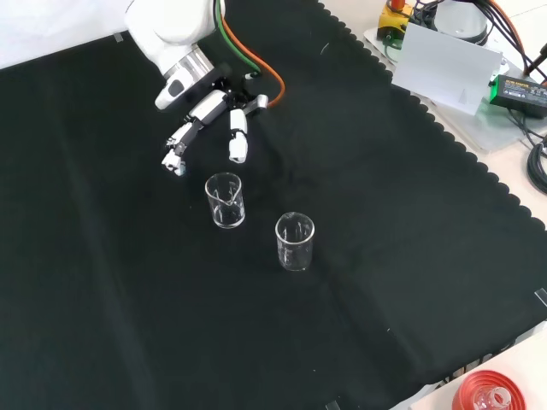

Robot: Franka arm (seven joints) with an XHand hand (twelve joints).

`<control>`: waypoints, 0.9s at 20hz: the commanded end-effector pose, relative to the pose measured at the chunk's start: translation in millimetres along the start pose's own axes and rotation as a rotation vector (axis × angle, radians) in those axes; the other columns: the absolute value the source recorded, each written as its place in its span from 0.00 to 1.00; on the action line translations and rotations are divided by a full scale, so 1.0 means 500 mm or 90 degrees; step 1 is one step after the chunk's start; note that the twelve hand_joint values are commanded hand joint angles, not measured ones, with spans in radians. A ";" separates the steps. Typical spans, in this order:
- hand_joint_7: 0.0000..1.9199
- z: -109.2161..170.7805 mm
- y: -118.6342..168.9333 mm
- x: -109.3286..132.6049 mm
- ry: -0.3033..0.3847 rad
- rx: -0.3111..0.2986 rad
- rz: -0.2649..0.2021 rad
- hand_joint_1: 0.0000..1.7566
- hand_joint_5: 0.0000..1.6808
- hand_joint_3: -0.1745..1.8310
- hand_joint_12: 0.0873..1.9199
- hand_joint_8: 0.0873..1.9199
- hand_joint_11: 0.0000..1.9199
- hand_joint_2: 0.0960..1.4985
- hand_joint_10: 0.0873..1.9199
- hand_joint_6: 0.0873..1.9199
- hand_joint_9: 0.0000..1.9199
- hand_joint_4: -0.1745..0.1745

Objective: Pick up the beaker on the right.

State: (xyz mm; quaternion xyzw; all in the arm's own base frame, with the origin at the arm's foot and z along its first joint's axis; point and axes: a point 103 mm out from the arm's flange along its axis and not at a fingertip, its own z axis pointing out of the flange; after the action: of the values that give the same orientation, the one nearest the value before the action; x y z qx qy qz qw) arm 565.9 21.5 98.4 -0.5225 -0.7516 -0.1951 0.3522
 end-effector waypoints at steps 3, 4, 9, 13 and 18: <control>0.02 0.028 -0.001 0.000 0.022 0.010 -0.027 0.50 0.05 0.00 0.58 0.33 0.00 0.54 0.36 0.00 0.12 0.10; 0.02 0.030 -0.001 -0.001 0.020 0.012 -0.029 0.50 0.06 0.00 0.58 0.33 0.00 0.54 0.36 0.00 0.12 0.11; 0.04 0.046 0.000 -0.003 0.019 0.011 -0.039 0.50 0.11 0.00 0.58 0.34 0.00 0.54 0.36 0.00 0.13 0.12; 0.05 0.046 -0.005 -0.011 0.031 0.009 -0.040 0.50 0.12 0.00 0.57 0.34 0.00 0.54 0.36 0.00 0.13 0.12; 0.05 0.071 0.004 -0.013 0.030 0.016 -0.040 0.51 0.11 0.00 0.57 0.34 0.00 0.54 0.36 0.00 0.13 0.13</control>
State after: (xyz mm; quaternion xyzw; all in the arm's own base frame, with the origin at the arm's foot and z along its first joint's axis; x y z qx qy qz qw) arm 557.2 33.9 76.1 -0.4923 -0.7603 -0.2105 0.3678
